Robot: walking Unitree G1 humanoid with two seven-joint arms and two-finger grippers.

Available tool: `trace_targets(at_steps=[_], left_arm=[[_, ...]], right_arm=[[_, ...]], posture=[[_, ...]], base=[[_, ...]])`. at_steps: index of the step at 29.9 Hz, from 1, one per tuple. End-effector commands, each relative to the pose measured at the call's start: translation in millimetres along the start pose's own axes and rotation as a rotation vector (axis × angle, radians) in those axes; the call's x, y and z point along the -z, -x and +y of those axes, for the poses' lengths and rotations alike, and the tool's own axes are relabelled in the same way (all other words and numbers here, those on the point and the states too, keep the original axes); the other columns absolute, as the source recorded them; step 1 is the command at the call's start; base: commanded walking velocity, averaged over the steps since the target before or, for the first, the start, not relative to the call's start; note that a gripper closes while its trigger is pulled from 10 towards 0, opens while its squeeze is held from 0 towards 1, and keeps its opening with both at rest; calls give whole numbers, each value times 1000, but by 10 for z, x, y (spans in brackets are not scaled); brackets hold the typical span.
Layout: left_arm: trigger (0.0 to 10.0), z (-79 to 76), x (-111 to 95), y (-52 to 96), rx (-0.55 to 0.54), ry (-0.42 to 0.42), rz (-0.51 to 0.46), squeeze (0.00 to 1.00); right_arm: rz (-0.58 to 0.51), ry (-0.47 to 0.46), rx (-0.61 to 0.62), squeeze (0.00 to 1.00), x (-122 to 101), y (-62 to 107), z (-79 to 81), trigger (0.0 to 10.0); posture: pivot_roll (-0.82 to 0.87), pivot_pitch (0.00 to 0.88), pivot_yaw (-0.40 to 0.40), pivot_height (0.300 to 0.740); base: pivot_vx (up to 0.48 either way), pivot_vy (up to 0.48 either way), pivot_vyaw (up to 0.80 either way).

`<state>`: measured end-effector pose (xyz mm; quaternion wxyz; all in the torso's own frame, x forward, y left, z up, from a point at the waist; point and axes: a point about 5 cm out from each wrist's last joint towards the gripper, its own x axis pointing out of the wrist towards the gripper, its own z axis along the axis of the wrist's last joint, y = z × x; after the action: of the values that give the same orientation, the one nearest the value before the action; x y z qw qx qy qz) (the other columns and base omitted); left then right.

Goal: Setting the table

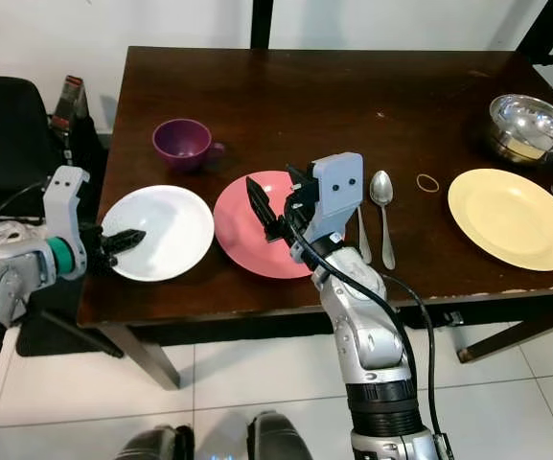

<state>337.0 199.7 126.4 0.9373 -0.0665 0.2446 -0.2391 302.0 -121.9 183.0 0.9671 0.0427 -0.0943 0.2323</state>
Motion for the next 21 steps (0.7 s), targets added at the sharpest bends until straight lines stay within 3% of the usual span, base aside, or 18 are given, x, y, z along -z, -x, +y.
trace_targets(at_steps=[1,8,9,12,15,21], left_arm=[[0,12,86,-6,-23,24,21,0],[0,6,76,12,-58,87,-19,0],[0,-23,20,35,-78,118,-81,0],[0,-56,-39,62,-89,150,-139,0],[0,-188,-290,154,-89,181,-314,0],[0,-328,-565,223,-53,177,-446,0]], right_arm=[[8,-5,20,0,35,22,-32,10000],[6,-7,31,0,40,28,-35,10000],[5,-10,36,0,46,28,-31,10000],[3,-14,41,0,49,26,-26,10000],[-4,-21,50,0,46,14,-19,10000],[-8,-23,55,0,44,5,-20,10000]], posture=[[-75,21,41,740],[-71,24,45,740],[-71,24,45,740],[-65,27,46,740],[-63,28,46,740],[-61,26,46,740]], base=[[0,0,0],[0,0,0],[0,0,0],[0,0,0],[0,0,0],[0,0,0]])
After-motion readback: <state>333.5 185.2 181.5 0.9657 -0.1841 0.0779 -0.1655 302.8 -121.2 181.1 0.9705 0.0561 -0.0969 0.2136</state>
